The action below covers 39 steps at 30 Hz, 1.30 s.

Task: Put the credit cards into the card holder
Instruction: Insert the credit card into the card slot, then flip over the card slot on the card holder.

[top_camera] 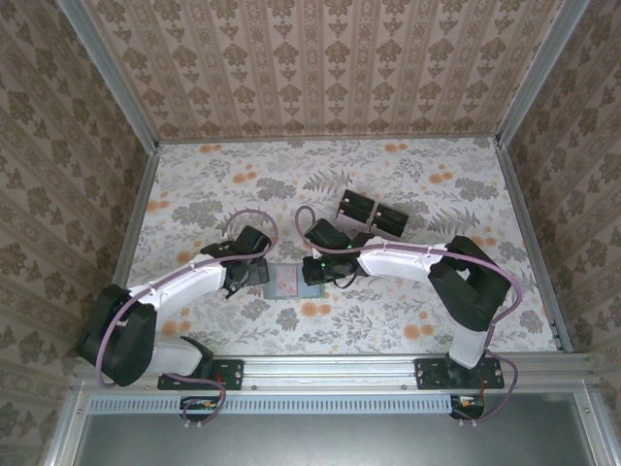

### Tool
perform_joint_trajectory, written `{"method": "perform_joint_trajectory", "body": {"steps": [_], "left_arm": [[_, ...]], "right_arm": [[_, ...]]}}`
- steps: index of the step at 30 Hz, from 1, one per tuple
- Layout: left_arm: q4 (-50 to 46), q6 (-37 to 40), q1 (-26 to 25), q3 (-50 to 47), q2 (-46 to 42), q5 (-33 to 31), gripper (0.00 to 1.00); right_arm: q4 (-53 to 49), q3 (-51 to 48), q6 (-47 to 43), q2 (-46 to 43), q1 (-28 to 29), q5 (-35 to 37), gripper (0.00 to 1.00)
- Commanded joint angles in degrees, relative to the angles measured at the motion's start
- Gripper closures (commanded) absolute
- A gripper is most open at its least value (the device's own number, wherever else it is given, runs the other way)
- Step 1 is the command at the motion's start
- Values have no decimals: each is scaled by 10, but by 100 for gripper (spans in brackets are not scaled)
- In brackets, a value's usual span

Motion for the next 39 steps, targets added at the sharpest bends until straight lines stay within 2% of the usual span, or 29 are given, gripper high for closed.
{"method": "perform_joint_trajectory", "body": {"steps": [1, 9, 34, 39], "left_arm": [[-22, -22, -2, -8, 8, -34, 0], [-14, -23, -1, -14, 35, -32, 0], [20, -23, -6, -18, 96, 1, 0], [12, -22, -6, -16, 86, -2, 0]], "right_arm": [[31, 18, 30, 25, 6, -16, 94], [66, 27, 56, 59, 13, -27, 99], [70, 92, 65, 133, 25, -63, 99], [67, 86, 61, 114, 24, -60, 99]]}}
